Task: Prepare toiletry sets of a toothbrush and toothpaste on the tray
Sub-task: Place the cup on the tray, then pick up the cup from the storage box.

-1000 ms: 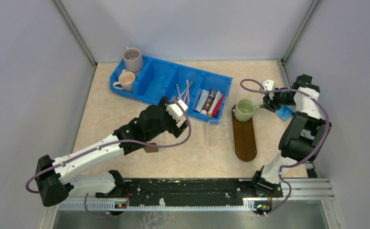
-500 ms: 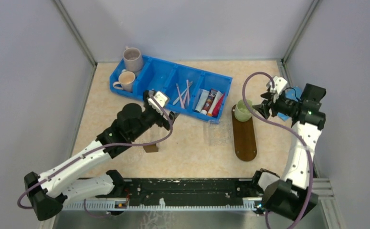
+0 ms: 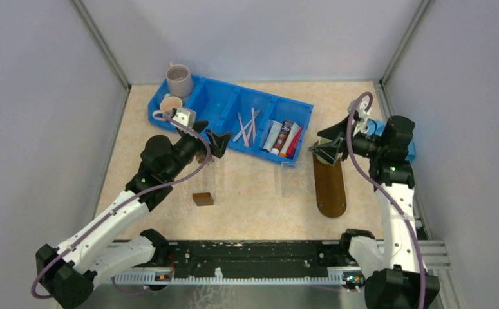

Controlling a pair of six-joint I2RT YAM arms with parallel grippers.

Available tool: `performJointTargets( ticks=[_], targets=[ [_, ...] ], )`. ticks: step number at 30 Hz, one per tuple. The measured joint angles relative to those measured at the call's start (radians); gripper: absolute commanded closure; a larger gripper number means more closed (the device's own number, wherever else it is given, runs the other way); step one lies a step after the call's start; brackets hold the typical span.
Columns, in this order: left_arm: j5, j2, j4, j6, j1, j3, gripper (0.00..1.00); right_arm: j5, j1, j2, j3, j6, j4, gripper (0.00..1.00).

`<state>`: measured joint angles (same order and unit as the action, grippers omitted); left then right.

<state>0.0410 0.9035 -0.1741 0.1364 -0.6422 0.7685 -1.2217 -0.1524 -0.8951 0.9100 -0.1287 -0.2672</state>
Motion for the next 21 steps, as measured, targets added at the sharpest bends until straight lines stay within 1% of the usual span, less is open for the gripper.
performJointTargets(
  ticks=[4,7,12,16,18,19,21],
  targets=[
    [0.010,0.063,-0.094,0.064,0.055,-0.010,0.01,-0.014,0.000,0.002,-0.072,0.133,0.129,0.34],
    [-0.005,0.162,-0.124,0.111,0.134,0.039,0.01,-0.019,0.000,0.014,-0.101,0.196,0.193,0.34],
    [-0.054,0.338,-0.150,0.164,0.247,0.182,0.01,-0.014,0.007,0.079,-0.145,0.230,0.257,0.33],
    [-0.107,0.468,-0.133,0.195,0.336,0.330,0.02,0.003,0.023,0.106,-0.157,0.220,0.260,0.33],
    [-0.145,0.534,-0.109,0.218,0.394,0.412,0.04,0.020,0.033,0.104,-0.157,0.206,0.249,0.33],
    [-0.163,0.567,-0.092,0.233,0.428,0.452,0.07,0.027,0.039,0.103,-0.157,0.199,0.245,0.33],
    [-0.173,0.629,-0.046,0.264,0.484,0.524,0.10,0.043,0.050,0.101,-0.157,0.185,0.233,0.33]
  ],
)
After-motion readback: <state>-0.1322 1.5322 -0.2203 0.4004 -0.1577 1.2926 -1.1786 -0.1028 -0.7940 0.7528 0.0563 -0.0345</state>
